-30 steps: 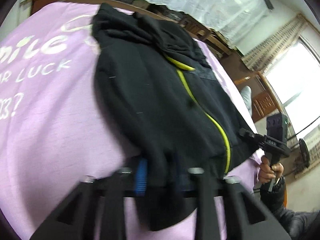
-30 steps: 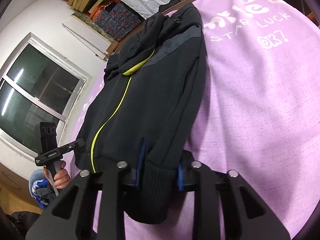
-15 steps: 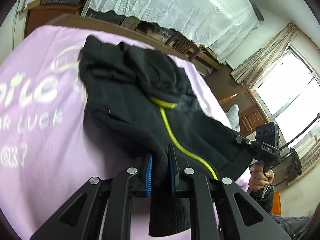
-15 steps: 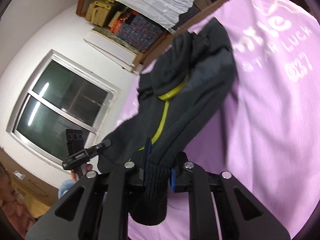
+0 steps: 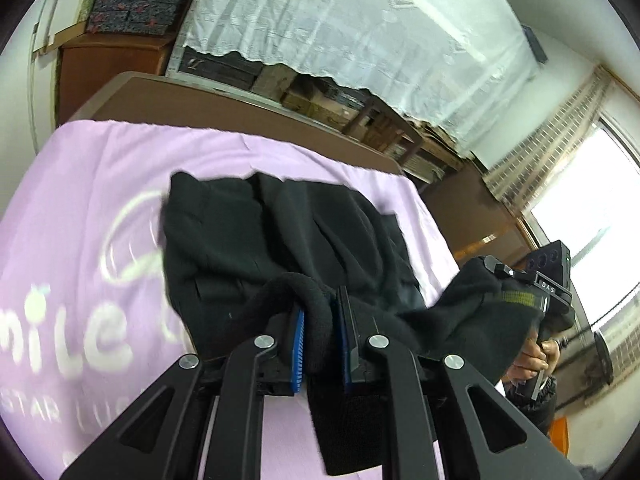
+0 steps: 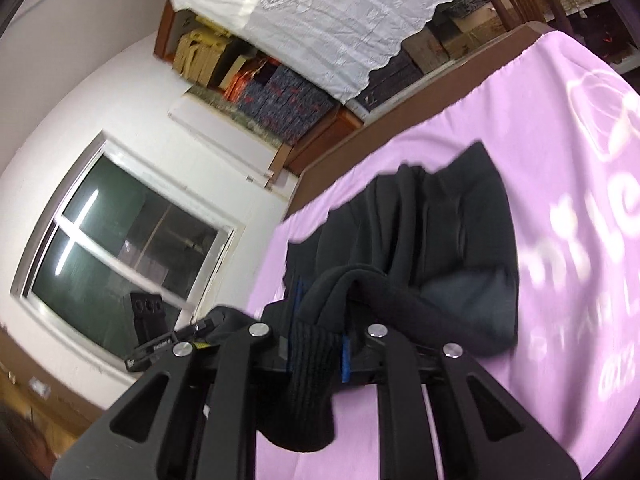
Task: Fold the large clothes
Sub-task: 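Lift the hem with both tools and fold it over toward the hood, release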
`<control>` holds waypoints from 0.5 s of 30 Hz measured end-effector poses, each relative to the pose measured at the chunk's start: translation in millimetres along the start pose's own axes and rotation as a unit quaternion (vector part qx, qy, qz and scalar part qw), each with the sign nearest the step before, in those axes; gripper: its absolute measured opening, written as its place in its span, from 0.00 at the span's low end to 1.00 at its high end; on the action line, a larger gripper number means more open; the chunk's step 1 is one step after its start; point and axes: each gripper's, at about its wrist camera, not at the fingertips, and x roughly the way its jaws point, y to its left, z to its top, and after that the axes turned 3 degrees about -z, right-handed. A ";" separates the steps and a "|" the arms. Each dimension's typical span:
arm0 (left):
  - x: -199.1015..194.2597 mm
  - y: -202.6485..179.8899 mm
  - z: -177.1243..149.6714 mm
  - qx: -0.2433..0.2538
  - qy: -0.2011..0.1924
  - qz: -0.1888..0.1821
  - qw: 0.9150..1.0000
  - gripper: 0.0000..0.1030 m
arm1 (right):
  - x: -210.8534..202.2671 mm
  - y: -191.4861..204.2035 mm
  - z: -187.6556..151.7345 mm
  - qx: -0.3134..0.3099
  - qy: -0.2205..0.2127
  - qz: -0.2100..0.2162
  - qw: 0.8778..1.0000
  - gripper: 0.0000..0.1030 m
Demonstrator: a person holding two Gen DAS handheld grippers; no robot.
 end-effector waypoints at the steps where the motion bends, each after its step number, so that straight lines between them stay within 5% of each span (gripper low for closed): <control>1: 8.4 8.0 11.7 -0.007 0.000 0.007 1.000 0.14 | 11.4 -5.4 13.3 0.012 -0.002 -0.001 1.000 0.14; 8: 83.7 74.1 56.6 -0.069 0.031 0.042 0.996 0.14 | 94.3 -53.8 70.4 0.070 -0.001 -0.035 0.997 0.14; 12: 122.2 115.3 53.5 -0.111 0.041 0.012 0.993 0.14 | 143.2 -100.1 73.3 0.111 0.017 -0.066 0.991 0.14; 15: 117.9 118.8 54.0 -0.097 0.039 -0.008 0.994 0.15 | 156.2 -130.0 66.7 0.143 0.015 -0.016 0.989 0.13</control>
